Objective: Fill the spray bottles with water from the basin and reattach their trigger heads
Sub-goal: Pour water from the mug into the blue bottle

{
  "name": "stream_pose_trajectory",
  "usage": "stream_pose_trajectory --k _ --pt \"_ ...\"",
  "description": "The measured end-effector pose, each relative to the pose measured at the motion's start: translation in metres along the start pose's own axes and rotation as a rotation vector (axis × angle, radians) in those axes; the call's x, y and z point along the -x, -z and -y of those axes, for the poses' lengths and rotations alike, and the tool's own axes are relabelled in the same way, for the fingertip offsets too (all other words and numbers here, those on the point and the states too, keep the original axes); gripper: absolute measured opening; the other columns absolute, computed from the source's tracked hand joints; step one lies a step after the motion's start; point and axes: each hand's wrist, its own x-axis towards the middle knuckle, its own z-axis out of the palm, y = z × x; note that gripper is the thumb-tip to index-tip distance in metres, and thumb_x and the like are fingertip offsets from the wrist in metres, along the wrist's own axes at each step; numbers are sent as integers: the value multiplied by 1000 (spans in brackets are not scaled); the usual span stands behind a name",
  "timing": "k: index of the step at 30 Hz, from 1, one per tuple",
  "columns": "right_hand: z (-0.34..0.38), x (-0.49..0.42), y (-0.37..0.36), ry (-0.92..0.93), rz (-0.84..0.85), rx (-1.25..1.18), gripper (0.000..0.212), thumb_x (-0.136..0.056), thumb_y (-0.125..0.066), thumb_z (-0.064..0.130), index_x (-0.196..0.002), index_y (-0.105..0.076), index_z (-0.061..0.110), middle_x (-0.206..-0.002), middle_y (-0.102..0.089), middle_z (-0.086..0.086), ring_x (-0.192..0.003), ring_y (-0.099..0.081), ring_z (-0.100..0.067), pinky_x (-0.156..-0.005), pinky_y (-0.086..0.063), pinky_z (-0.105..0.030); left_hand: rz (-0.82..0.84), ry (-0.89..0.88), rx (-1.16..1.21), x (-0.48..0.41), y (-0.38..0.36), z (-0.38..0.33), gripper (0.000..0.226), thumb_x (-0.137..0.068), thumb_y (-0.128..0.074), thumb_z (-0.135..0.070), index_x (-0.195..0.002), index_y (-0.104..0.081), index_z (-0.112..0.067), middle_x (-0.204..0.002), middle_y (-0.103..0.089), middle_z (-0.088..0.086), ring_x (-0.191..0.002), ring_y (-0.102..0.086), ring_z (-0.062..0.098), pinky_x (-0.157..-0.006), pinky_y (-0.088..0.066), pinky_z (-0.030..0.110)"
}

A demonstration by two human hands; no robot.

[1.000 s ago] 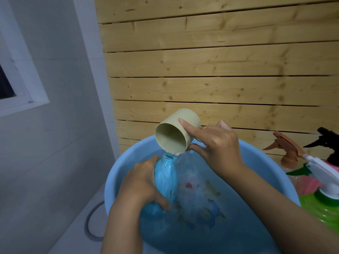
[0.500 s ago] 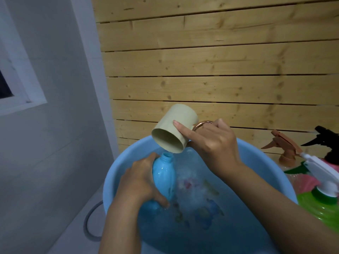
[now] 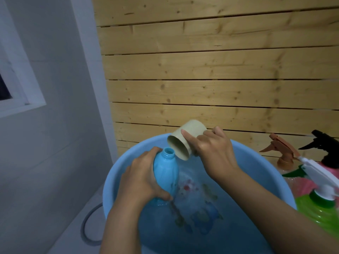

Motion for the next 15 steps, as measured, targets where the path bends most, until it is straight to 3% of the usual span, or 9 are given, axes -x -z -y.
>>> stream_pose_trajectory --k 3,5,8,11,15 --pt "3 -2 1 -37 219 79 57 -40 -84 5 -95 -72 14 -38 -44 2 -39 -36 -22 -63 -18 -31 -41 -10 19 0 0 -1 101 -33 -92 -36 -121 -43 -41 -109 -52 -21 -104 -51 12 -84 -49 37" --pt "5 -2 1 -35 408 143 41 -68 -71 9 -105 -59 21 -50 -44 4 -47 -34 -19 -70 -18 -30 -45 -20 12 0 0 -2 100 -33 -92 -36 -121 -44 -41 -109 -52 -21 -105 -52 13 -84 -49 36" --pt "1 2 -1 -70 525 110 34 -84 -52 7 -112 -53 26 -83 -61 3 -80 -57 -19 -75 -20 -27 -31 -16 -19 1 0 -3 101 -34 -92 -37 -123 -43 -40 -110 -51 -20 -106 -52 14 -85 -49 36" --pt "2 5 -2 -133 575 77 37 -88 -52 10 -119 -56 30 -102 -63 2 -97 -58 -21 -74 -25 -27 -30 -9 -38 2 1 -3 103 -36 -92 -37 -126 -41 -40 -115 -52 -18 -109 -52 15 -85 -48 34" --pt "1 7 -5 -189 663 -2 41 -90 -57 16 -128 -55 32 -111 -60 -3 -106 -57 -24 -77 -37 -28 -47 -26 -34 3 2 -6 103 -39 -92 -39 -127 -39 -42 -117 -51 -20 -109 -51 14 -82 -47 31"
